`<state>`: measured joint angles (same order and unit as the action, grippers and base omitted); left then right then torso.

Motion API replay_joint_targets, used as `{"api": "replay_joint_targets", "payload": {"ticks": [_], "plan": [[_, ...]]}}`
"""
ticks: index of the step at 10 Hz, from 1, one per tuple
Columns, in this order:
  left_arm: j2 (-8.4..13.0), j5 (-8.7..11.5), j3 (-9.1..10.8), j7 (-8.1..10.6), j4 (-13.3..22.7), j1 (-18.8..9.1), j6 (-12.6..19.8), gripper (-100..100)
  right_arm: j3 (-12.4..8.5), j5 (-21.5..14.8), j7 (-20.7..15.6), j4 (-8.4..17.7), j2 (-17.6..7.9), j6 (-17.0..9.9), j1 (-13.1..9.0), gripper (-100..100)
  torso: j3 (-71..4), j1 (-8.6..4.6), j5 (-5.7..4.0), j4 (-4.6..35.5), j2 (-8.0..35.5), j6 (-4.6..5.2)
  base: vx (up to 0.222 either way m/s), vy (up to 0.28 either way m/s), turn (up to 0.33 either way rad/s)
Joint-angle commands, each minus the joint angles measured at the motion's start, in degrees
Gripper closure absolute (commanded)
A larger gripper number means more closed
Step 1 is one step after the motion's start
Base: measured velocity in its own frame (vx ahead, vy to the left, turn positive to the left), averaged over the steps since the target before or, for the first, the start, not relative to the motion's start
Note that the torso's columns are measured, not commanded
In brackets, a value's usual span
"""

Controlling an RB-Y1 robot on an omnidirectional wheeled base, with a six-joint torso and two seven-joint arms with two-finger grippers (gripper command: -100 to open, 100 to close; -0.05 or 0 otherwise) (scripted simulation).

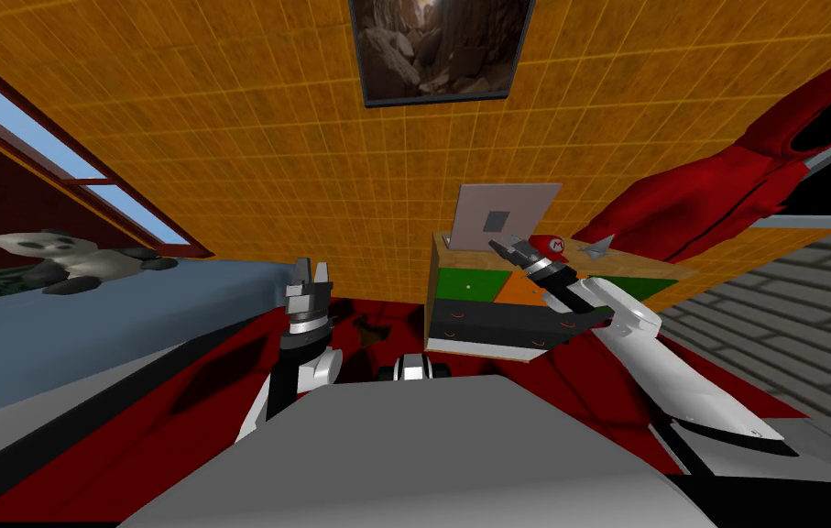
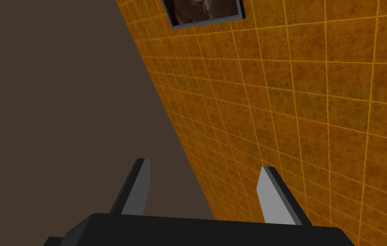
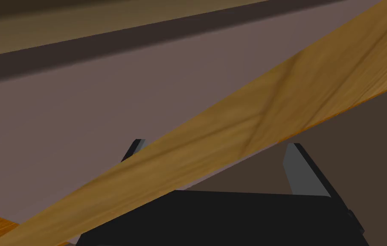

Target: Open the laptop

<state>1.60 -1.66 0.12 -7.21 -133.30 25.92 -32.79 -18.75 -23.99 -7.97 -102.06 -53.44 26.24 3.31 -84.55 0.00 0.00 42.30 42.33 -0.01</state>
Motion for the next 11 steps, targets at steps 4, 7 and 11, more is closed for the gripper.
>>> {"api": "replay_joint_targets", "payload": {"ticks": [4,7,11], "plan": [[0.00,0.00,0.00,0.00,0.00,0.00,0.00,0,-1.11,-2.06,-2.41,4.89,-7.84,-2.94,-0.28,-100,-0.07,0.05,0.02,-0.03,-0.12,0.00,0.029,0.192,-0.061],[0.01,0.00,0.00,0.00,0.00,0.00,0.00,0,-1.62,-3.49,-3.99,8.48,-12.89,-5.66,-0.26,-100,-0.01,-0.12,-0.01,-0.01,-0.03,0.00,0.014,0.169,-0.039],[0.00,0.00,0.00,0.00,0.00,0.00,0.00,0,-1.96,-4.75,-5.46,11.82,-19.34,-8.34,-0.03,-100,-0.02,0.15,0.05,-0.01,-0.06,0.02,0.015,0.185,-0.042]]}}
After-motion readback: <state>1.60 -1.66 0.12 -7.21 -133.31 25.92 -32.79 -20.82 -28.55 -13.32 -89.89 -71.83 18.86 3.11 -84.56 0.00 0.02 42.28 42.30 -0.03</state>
